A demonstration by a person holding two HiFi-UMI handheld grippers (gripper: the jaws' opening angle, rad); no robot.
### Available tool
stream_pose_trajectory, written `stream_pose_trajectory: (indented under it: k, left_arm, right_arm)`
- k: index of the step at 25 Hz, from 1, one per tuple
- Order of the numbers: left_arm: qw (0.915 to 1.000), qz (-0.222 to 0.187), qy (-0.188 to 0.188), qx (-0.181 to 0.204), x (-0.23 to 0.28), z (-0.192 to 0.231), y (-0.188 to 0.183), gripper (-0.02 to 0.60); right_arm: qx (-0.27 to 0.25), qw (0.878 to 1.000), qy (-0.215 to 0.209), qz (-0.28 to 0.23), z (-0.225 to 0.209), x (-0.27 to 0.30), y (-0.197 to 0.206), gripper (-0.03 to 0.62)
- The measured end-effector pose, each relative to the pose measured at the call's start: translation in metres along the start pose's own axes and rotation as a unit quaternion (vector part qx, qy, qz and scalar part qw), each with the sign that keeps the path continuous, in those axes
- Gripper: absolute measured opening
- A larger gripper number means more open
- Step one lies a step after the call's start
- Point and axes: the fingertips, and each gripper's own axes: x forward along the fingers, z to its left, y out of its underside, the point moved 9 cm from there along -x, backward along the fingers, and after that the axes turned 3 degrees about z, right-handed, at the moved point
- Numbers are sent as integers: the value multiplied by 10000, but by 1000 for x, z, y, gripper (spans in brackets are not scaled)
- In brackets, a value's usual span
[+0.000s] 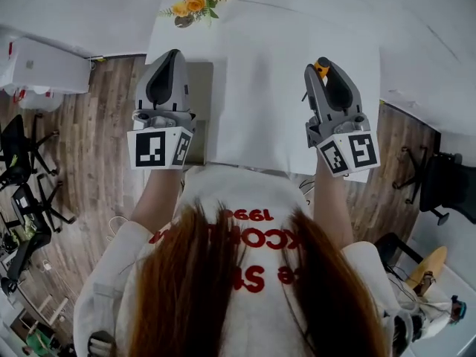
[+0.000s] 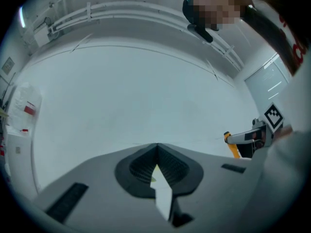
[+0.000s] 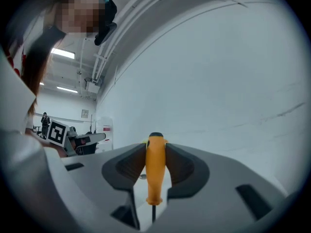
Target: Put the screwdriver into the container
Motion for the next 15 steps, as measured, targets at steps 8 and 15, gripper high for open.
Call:
stream_pose_trajectory:
  k: [8, 15]
  left_arm:
    - [9940, 15, -1057, 274, -40, 28, -5, 5]
    - [9765, 86, -2107, 441, -99, 56, -8, 5]
  right_arm:
    - [-2, 9927, -1202, -40, 29, 53, -5, 124]
    - [35, 9711, -2386, 7, 83, 109, 1, 124]
